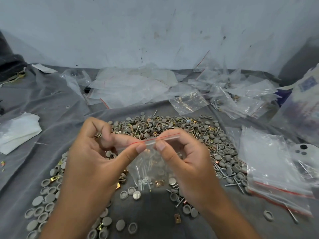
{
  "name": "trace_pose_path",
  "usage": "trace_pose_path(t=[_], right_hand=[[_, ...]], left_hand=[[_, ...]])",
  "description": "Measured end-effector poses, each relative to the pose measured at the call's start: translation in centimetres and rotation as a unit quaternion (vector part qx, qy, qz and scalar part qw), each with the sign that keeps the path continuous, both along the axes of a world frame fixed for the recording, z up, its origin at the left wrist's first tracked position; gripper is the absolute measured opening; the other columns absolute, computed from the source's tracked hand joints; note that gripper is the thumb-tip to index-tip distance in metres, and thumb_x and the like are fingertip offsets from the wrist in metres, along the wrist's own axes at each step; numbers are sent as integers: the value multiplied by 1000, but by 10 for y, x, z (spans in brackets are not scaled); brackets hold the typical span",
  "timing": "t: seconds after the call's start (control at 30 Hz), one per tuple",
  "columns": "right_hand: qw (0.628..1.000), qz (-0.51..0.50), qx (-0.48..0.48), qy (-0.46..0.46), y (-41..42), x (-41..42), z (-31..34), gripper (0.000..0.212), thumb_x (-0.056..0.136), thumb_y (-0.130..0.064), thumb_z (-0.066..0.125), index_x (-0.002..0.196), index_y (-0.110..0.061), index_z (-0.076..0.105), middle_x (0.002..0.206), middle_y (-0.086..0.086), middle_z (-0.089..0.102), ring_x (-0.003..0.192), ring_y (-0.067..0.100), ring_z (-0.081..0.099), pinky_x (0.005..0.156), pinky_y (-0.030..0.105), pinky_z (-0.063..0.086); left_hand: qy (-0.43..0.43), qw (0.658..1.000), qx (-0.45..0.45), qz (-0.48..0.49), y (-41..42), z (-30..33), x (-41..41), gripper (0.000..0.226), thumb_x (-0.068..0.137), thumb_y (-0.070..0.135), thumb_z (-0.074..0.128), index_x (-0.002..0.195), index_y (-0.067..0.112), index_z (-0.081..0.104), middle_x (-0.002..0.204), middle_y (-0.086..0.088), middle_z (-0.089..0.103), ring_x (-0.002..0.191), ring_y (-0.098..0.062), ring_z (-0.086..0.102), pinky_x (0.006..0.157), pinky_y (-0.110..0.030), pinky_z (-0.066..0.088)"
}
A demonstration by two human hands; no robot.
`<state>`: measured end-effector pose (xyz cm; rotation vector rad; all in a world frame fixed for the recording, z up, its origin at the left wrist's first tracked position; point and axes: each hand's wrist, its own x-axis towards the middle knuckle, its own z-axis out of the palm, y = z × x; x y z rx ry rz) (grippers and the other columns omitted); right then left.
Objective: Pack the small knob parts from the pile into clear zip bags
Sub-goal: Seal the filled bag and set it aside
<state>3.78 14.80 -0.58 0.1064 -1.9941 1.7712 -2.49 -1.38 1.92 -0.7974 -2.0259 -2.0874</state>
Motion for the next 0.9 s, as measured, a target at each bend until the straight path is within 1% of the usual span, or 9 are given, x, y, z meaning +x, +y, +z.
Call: trace_pose_path(t=[0.1,0.2,0.27,0.33,0.53,0.67,0.77,0.83,0.9], right_hand=[[1000,-1,5,-3,4,2,2,13,94,-38,64,99,-27,71,90,-2,71,80,17,66,66,27,56],[999,11,-32,-10,9,5,6,12,93,-37,68,98,-27,73,92,4,72,84,25,70,64,30,60],[998,7,-51,-21,13,6,7,17,90,-43,70,97,-27,74,93,8,72,86,30,70,65,35,61],[997,12,-71,-30,17,8,10,20,88,-44,72,95,-25,75,95,8,72,86,26,73,64,36,62],[999,-2,-38,-20,18,10,13,14,93,-38,70,92,-25,76,84,-5,68,75,2,67,60,17,56],[999,32,-13,-20,12,8,12,14,89,-39,72,95,-25,72,89,-7,70,78,4,68,64,22,57],[999,46,-3,-17,14,8,11,14,85,-37,79,92,-25,75,95,-3,74,85,13,71,75,27,58],[1000,27,3,-12,23,9,12,13,85,-34,80,91,-22,77,95,-2,76,87,16,73,74,25,59],[999,15,27,-12,33,10,15,11,85,-31,80,92,-22,79,94,-3,77,86,16,74,72,22,59]], left_hand=[[3,1000,5,9,-1,1,2,49,67,25,87,80,26,40,77,-5,78,78,-19,76,68,-18,57],[-22,999,32,5,2,3,3,45,56,21,86,75,21,45,74,-9,77,79,-23,77,65,-22,59],[-34,999,39,8,4,4,5,48,51,23,84,77,14,44,72,-10,76,76,-22,77,60,-17,56],[-30,999,18,15,6,7,6,53,50,26,85,78,10,43,71,-8,76,69,-18,76,53,-9,49],[-10,1000,-5,29,2,5,0,51,52,29,93,72,27,46,73,-6,77,73,-18,76,58,-14,53],[5,1000,19,-6,6,-7,0,46,65,33,86,78,32,42,82,-12,76,69,-28,70,60,-23,54],[33,999,5,-10,9,-11,2,41,67,36,81,81,35,43,82,-9,76,76,-26,73,70,-25,56],[34,999,0,14,9,-8,2,45,63,41,85,82,34,45,79,-4,78,79,-22,76,72,-28,56],[26,999,-10,18,7,-3,3,49,58,46,86,79,29,46,75,-2,78,73,-14,76,69,-21,56]])
